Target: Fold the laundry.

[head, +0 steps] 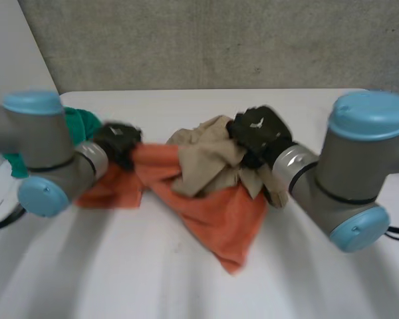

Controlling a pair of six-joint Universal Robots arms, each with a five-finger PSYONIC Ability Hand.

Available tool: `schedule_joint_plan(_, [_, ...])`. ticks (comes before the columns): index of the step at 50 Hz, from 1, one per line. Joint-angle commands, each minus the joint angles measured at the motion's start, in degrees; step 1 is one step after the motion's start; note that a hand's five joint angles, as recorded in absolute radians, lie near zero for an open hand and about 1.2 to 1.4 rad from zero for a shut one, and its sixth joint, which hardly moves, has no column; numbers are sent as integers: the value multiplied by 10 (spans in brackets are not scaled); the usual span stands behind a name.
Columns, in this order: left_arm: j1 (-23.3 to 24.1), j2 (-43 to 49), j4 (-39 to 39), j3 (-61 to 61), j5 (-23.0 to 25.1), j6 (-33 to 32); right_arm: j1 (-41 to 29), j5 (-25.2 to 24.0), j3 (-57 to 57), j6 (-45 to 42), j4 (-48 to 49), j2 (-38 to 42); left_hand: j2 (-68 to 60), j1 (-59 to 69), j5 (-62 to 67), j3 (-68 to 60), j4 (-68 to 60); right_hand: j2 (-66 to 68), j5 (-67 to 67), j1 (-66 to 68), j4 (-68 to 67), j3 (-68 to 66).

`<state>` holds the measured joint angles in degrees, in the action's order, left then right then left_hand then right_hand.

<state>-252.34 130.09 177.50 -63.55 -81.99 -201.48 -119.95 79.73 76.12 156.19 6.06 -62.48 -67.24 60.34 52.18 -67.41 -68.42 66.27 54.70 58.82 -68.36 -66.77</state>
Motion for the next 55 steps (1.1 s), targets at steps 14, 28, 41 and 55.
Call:
schedule_joint_plan(14, [-163,56,114,221,-154,-52,-4,-11,-13,-11,-24,20,-128,197,178,-126,-116,137,153,212,-116,-132])
schedule_joint_plan(28, [-134,51,139,155,-150,-61,-32,-4,-5,-28,-37,49,572,-503,-522,574,584,137,153,212,-116,-132])
schedule_joint_plan(41, [-30,-185,119,-126,-59,-13,-23,-64,13,-25,-97,-33,572,-503,-522,574,584,-563,-547,-488,584,568])
schedule_joint_plan(55, [104,-258,12,-254,-42,94,139,-48,18,51,-235,-112,572,-503,-522,574,584,-563,-547,-488,584,568])
